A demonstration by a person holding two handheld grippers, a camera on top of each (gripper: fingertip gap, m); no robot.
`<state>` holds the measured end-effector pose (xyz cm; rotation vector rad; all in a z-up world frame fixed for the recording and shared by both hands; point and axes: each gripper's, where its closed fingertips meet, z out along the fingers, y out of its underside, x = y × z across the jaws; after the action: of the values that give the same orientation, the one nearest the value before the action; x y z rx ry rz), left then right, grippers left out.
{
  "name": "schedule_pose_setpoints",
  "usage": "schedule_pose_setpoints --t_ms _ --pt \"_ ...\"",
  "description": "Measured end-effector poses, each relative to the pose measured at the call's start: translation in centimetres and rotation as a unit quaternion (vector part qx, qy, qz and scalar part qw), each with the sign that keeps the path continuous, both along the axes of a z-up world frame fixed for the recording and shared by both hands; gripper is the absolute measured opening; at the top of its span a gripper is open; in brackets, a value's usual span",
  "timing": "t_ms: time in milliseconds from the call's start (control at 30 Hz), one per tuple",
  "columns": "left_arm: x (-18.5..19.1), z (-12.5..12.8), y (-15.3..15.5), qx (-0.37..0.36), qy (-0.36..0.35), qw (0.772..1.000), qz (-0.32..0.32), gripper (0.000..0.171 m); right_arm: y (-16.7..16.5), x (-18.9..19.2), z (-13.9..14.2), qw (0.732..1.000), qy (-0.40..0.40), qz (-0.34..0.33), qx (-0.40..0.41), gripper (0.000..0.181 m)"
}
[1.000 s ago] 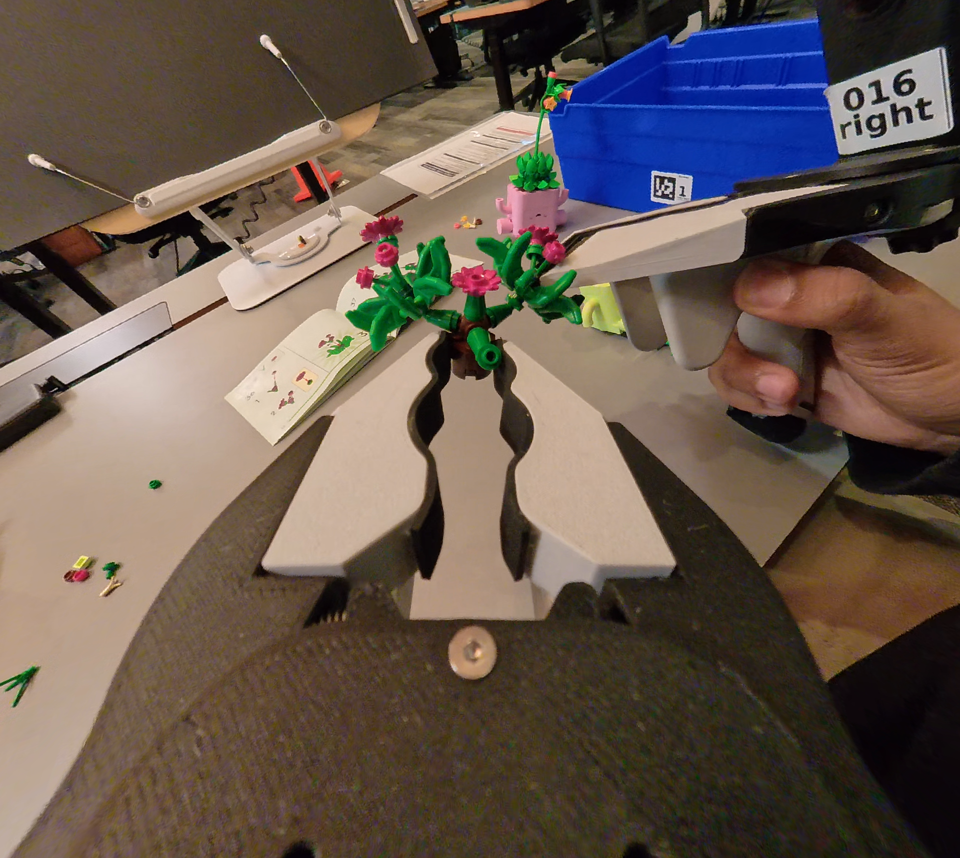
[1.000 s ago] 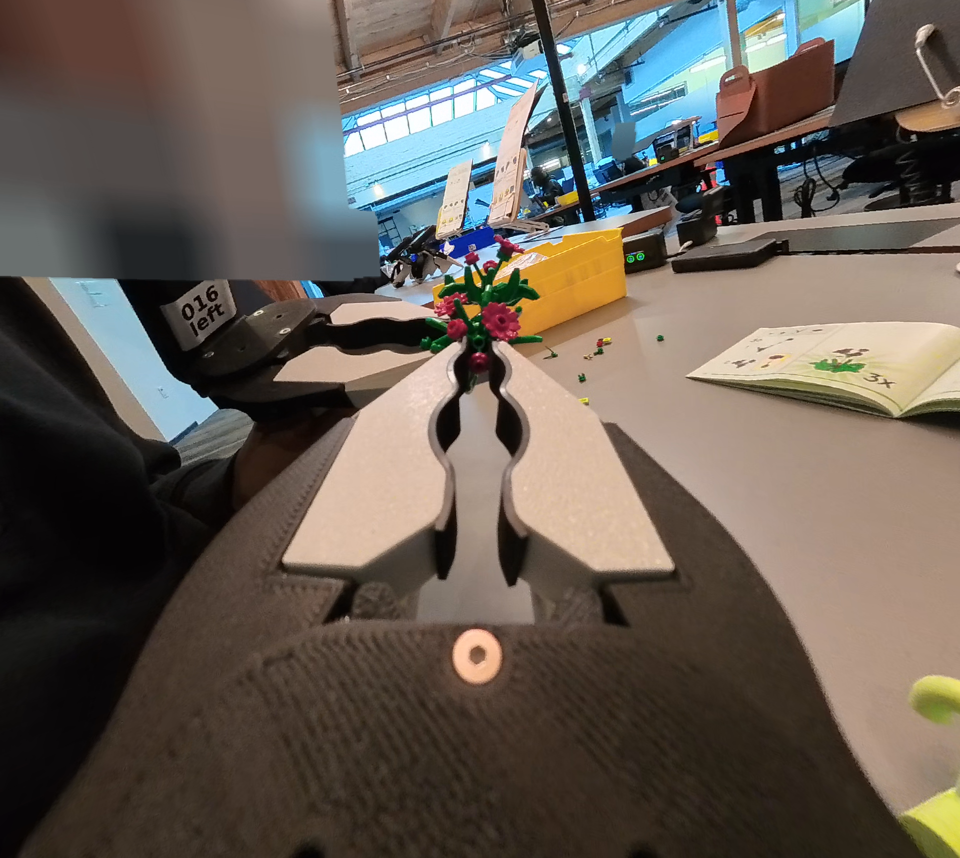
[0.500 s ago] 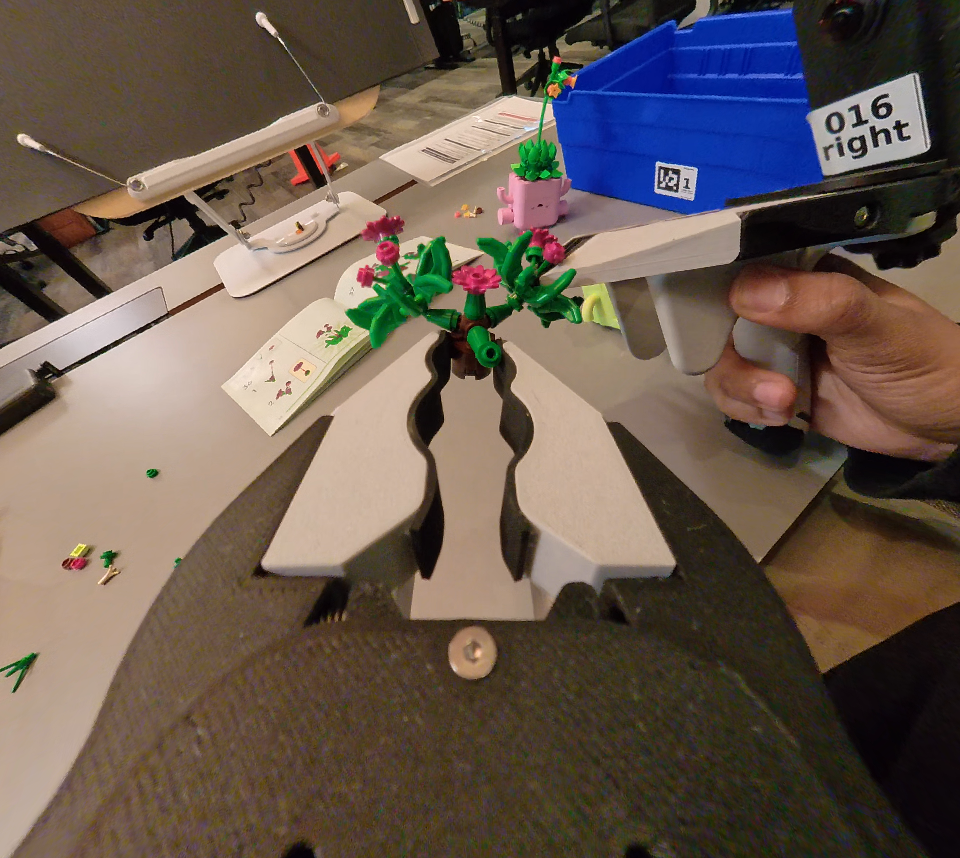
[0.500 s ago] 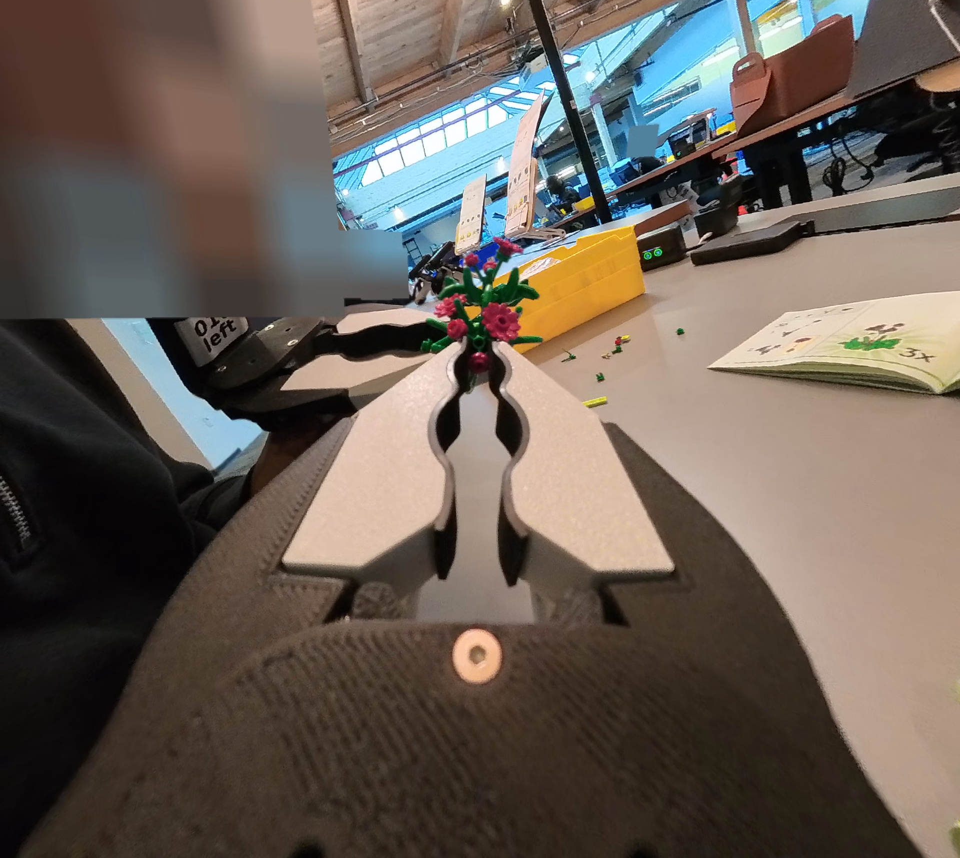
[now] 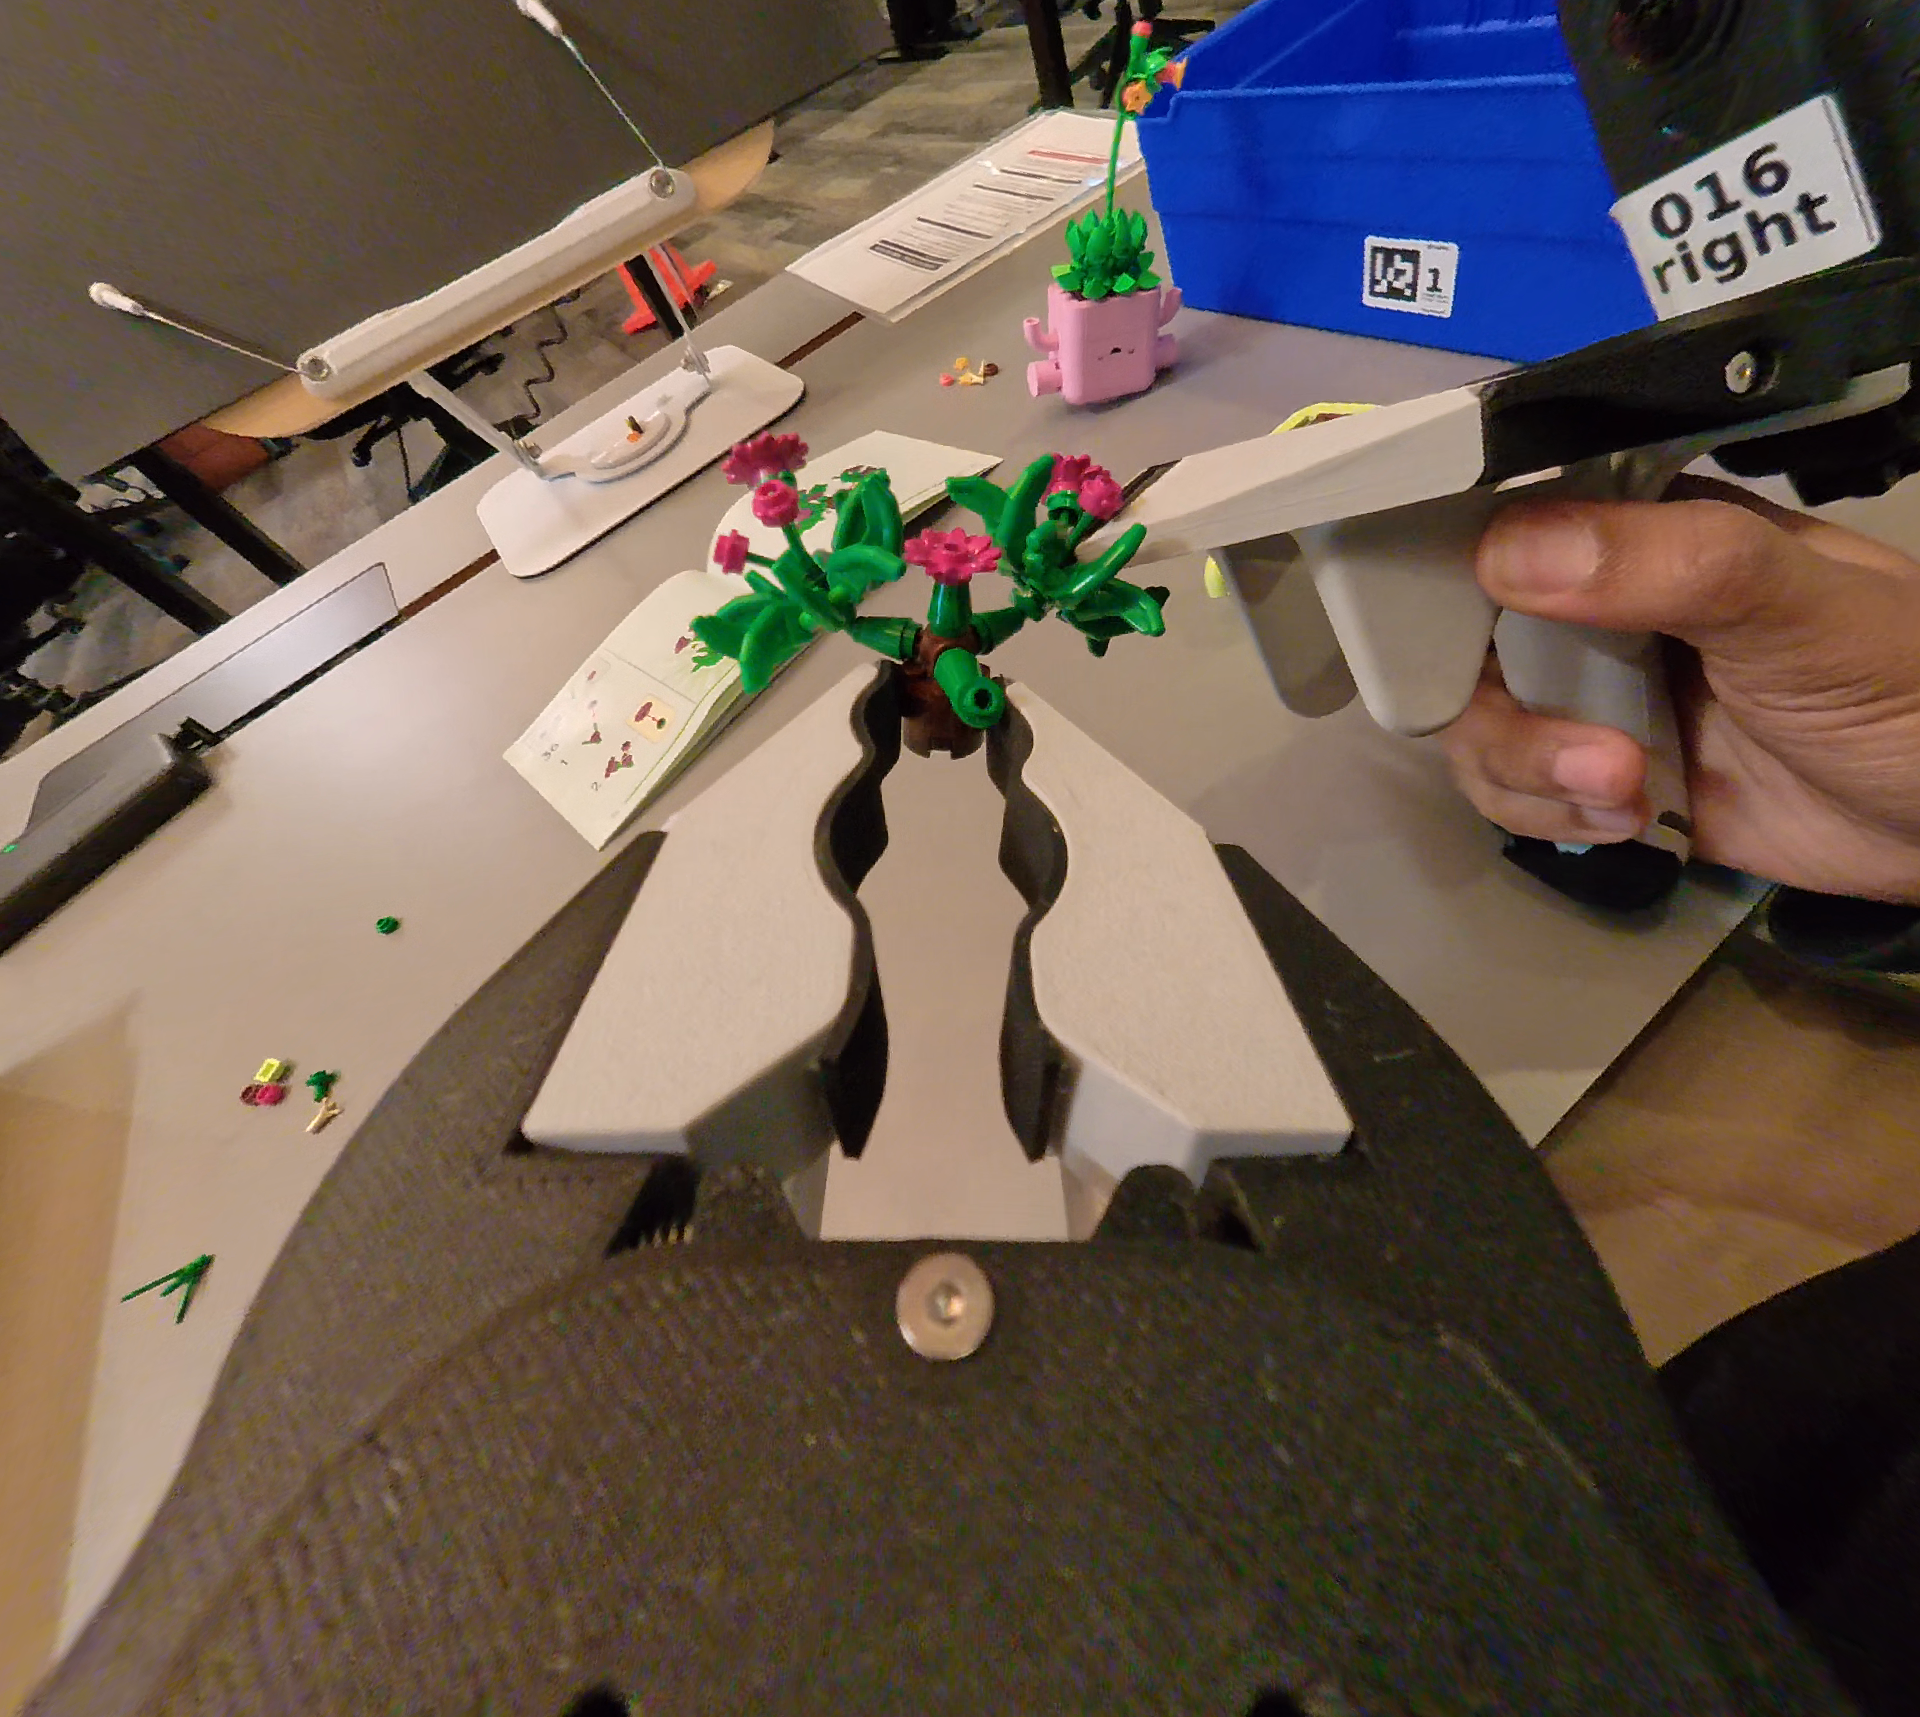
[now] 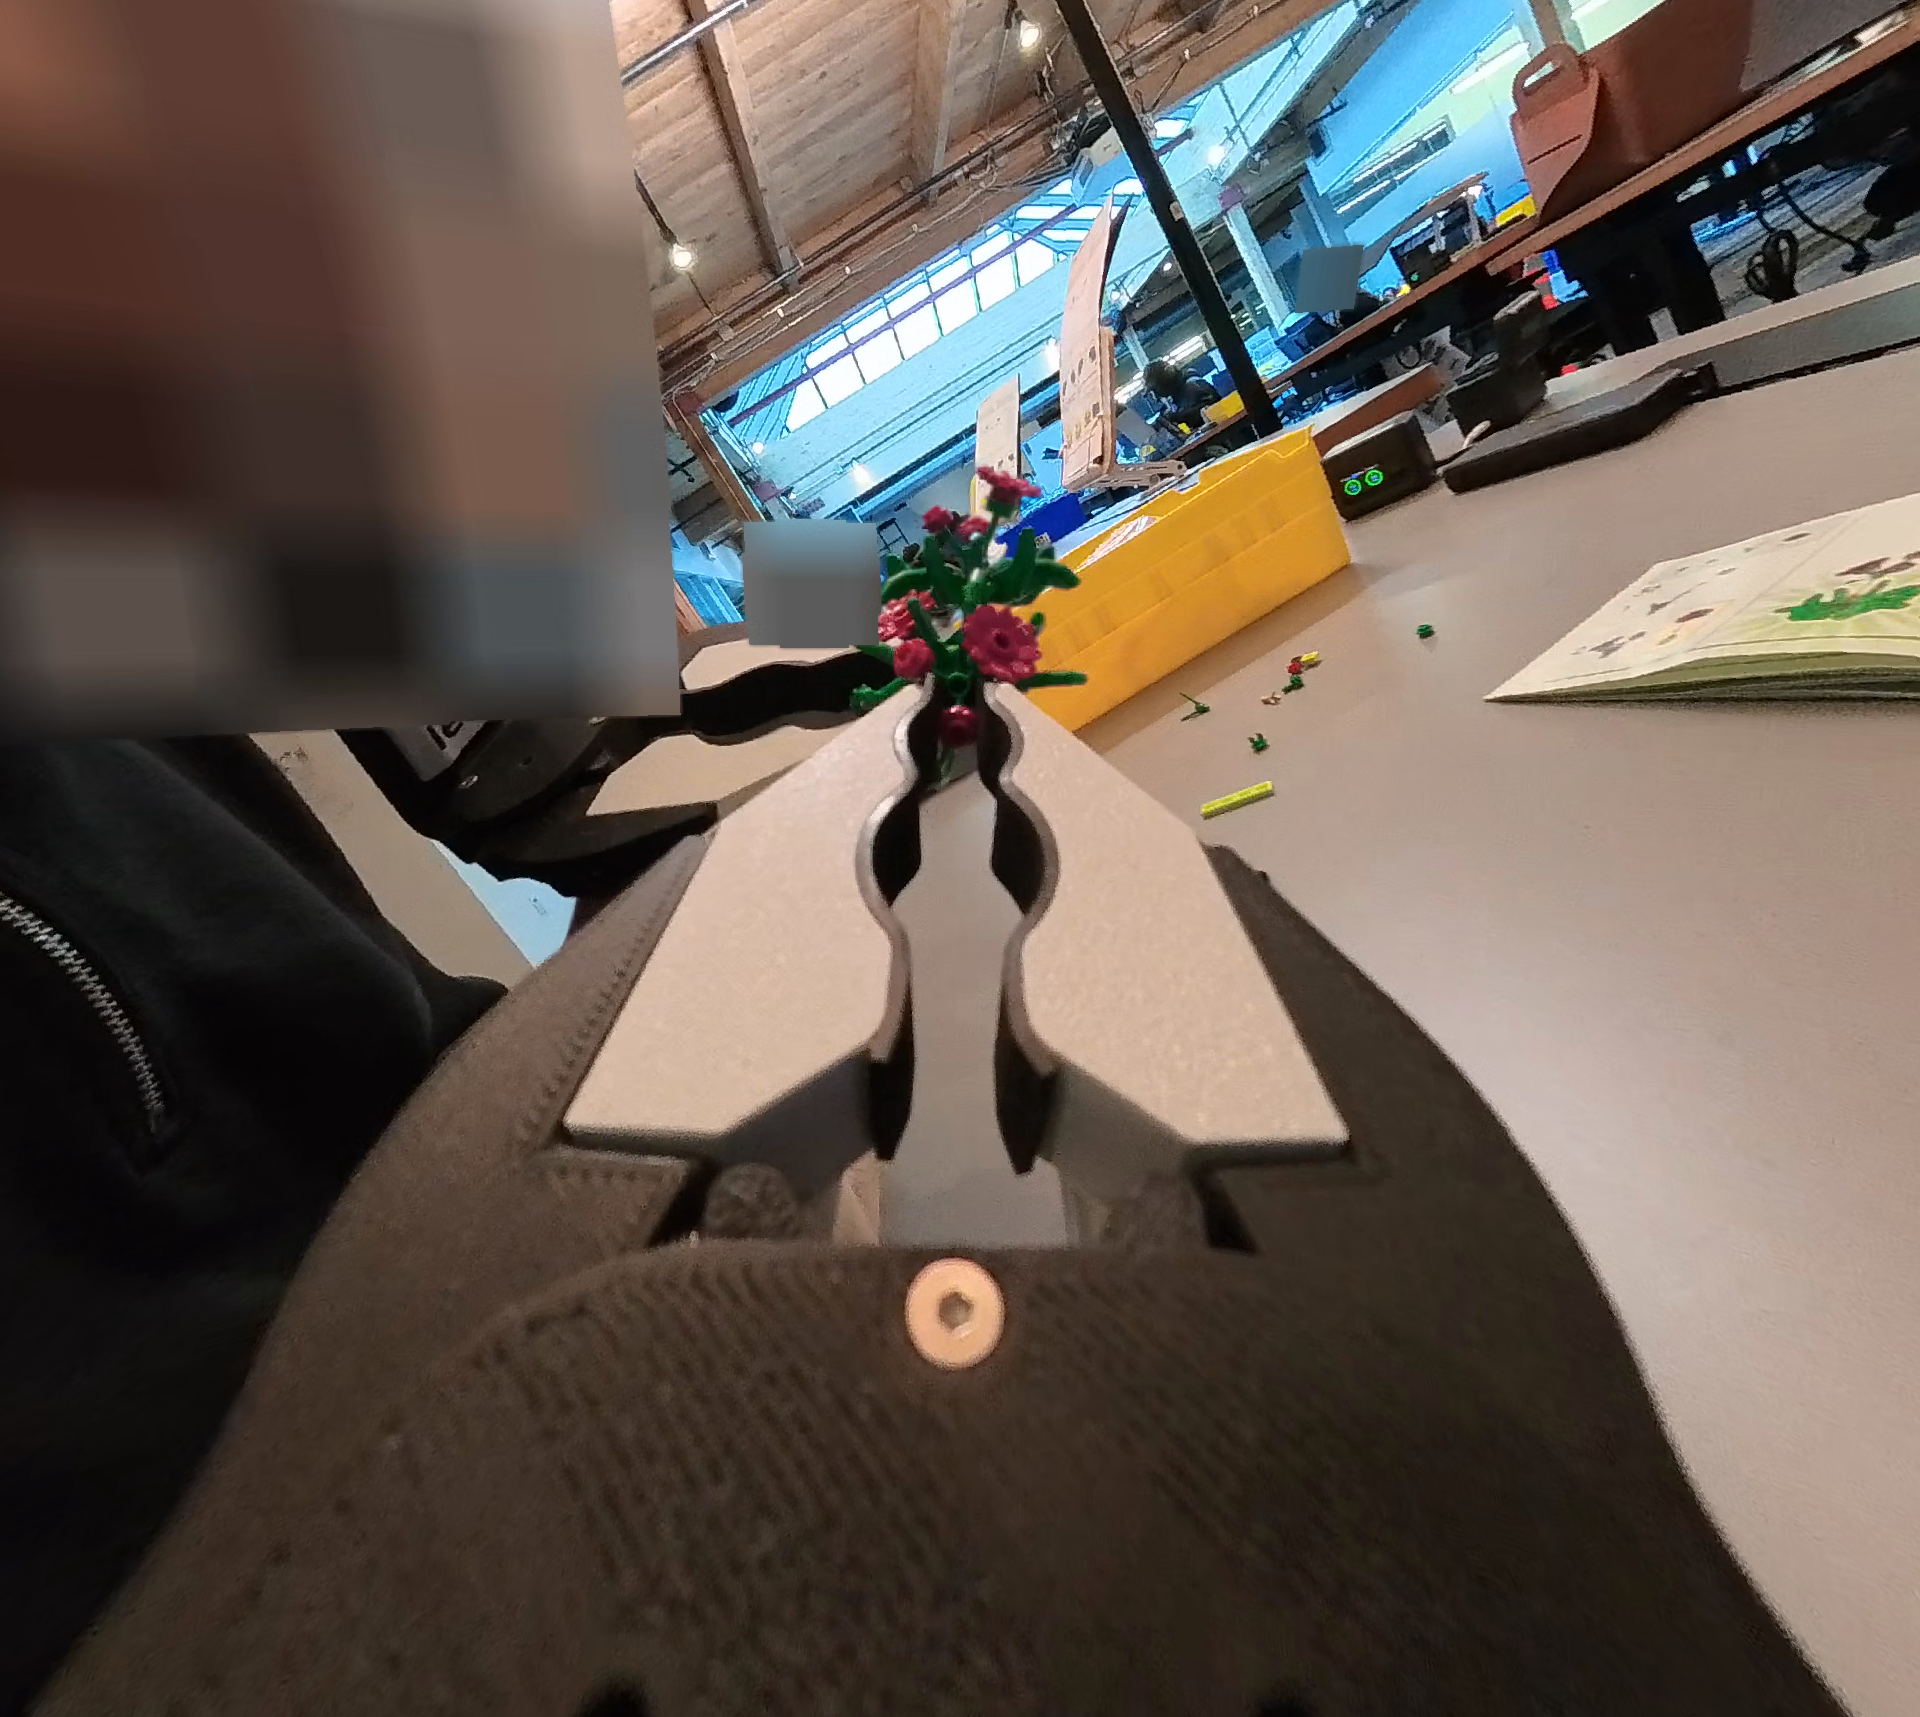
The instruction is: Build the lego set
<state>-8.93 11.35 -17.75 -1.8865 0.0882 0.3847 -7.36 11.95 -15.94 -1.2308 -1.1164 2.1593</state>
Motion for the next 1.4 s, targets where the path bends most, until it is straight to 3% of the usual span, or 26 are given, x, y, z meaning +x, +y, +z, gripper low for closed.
schedule_pose_setpoints --t_ms 300,500,700,967,1400 --pt "-0.3 -0.2 0.0 0.002 -0.019 1.0 -0.004 0.014 0.0 -0.2 -0.3 1.0 -0.012 -0.005 0.006 0.004" --pt "-1.3 -0.9 -0.1 0.033 -0.078 0.996 -0.011 0.014 1.0 0.0 -0.1 0.999 -0.017 -0.029 0.014 0.004" --pt "-1.7 -0.9 0.0 0.081 -0.167 0.982 -0.035 0.014 2.0 0.5 -0.9 0.996 -0.031 -0.062 0.058 0.004" --pt "-0.5 0.7 -0.3 0.156 -0.162 0.97 -0.086 0.014 1.7 0.8 -0.9 0.996 -0.016 -0.056 0.06 0.004" --pt "-0.1 1.0 -0.5 0.188 -0.259 0.939 -0.128 0.014 2.4 1.5 -0.3 0.999 0.015 -0.049 0.017 0.004"
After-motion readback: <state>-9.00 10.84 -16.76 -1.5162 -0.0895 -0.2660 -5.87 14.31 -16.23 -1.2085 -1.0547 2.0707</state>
